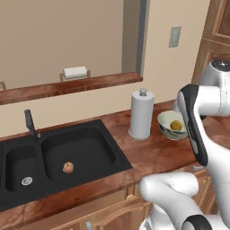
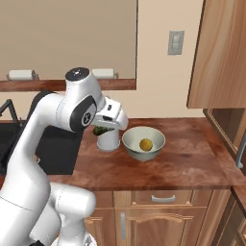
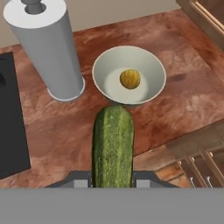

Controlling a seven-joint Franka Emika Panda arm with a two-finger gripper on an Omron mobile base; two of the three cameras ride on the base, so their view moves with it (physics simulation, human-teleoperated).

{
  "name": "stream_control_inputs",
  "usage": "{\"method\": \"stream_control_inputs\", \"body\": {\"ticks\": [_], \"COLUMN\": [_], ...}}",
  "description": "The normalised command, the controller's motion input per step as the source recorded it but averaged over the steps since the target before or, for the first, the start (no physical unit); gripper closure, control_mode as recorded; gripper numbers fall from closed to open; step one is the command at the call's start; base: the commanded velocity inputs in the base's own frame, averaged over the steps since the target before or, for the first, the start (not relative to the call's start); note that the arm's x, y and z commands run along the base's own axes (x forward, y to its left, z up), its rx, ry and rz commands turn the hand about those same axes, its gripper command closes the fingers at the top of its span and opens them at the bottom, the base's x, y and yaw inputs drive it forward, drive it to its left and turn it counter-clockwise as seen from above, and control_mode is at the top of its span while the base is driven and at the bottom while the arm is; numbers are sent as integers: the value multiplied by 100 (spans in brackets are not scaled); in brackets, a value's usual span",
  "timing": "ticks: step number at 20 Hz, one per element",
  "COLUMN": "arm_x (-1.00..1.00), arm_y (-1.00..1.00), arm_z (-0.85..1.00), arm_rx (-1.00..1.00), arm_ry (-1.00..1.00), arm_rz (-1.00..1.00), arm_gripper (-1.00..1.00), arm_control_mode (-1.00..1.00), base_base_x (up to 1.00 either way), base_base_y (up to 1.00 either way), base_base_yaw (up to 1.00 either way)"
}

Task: Pick the squashs from the cabinet and place them in one bowl. Pick the peach from the sink and place it in the other bowl.

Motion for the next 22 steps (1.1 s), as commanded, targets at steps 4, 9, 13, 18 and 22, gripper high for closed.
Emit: {"method": "stream_control_inputs", "body": {"ticks": [4, 9, 13, 18, 22], "arm_x": [37, 51, 61, 63, 59], "arm_y": [-19, -21, -14, -12, -26], "arm_z": [-3, -15, -21, -27, -15], "arm_rx": [0, 0, 0, 0, 0], "arm_ry": [0, -1, 0, 0, 0], "arm_rz": [0, 0, 0, 0, 0], "arm_gripper": [100, 100, 100, 100, 100], "arm_control_mode": [-100, -100, -100, -100, -100], "base_base_x": [0, 0, 0, 0, 0], "base_base_y": [0, 0, 0, 0, 0], "base_base_yaw": [0, 0, 0, 0, 0]}}
